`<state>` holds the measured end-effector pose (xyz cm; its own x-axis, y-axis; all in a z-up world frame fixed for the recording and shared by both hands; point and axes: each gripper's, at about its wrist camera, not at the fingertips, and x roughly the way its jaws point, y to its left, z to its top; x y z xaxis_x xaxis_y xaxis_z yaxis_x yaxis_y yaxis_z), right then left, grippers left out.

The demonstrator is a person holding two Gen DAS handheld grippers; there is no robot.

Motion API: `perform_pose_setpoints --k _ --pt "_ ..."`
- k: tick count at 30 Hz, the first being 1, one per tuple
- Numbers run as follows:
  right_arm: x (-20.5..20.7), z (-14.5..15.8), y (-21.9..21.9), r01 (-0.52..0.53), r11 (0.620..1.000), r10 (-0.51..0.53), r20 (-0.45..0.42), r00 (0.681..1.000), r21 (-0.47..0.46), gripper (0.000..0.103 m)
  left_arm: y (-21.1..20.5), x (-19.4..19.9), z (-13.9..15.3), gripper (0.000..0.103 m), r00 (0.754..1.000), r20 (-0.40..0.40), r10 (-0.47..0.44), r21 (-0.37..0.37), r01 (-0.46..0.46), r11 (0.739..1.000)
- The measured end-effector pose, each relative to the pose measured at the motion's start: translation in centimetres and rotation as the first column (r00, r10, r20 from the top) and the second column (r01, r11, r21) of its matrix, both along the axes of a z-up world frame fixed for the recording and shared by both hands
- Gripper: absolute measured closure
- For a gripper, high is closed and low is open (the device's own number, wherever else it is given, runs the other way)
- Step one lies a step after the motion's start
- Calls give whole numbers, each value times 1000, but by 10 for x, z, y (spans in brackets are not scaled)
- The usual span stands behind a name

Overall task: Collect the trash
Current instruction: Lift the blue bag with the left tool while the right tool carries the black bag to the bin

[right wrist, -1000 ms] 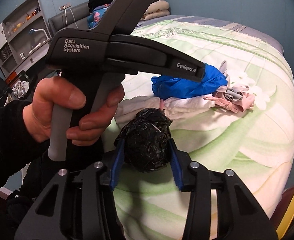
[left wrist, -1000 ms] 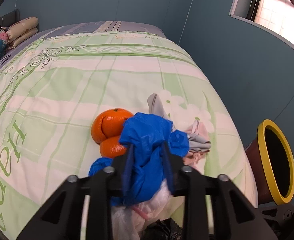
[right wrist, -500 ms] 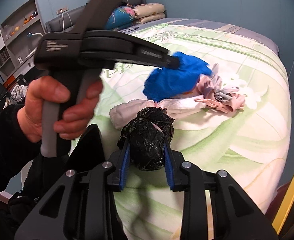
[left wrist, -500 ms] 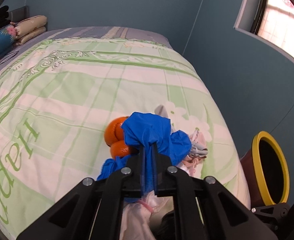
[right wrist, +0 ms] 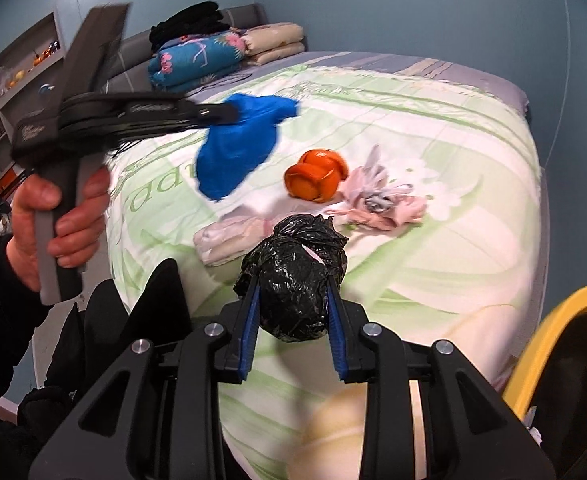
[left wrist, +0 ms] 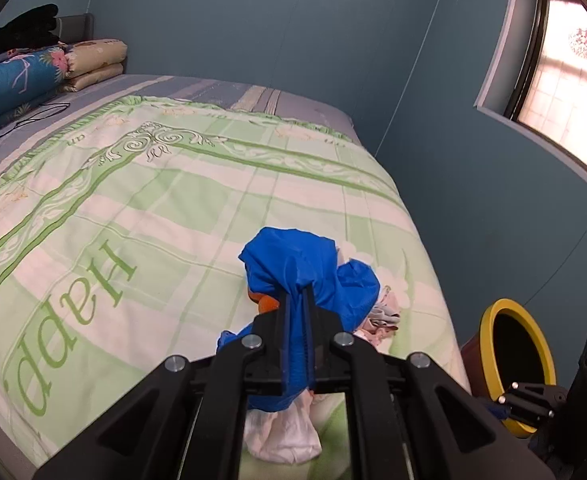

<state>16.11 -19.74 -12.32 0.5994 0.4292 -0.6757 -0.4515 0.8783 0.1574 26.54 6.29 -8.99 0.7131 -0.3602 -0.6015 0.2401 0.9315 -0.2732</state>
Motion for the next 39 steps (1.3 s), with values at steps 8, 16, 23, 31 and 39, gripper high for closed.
perform_pose_setpoints --k 8,16,23,31,39 --pt "-18 17 -14 32 999 -32 31 999 1 74 11 -31 14 98 999 26 34 -9 -34 999" --pt "-32 36 -30 53 999 -52 72 996 -5 74 11 -63 31 98 997 48 66 6 -66 998" --pt "-44 52 -41 69 998 -68 131 989 -6 74 0 -85 47 98 996 76 43 -9 -42 999" --pt "-55 65 -56 95 995 -95 182 979 8 74 -20 -105 61 98 994 105 11 -15 -10 1000" --pt "-64 76 -76 146 989 -145 221 965 12 74 -39 -120 77 98 990 142 -24 -14 26 1000"
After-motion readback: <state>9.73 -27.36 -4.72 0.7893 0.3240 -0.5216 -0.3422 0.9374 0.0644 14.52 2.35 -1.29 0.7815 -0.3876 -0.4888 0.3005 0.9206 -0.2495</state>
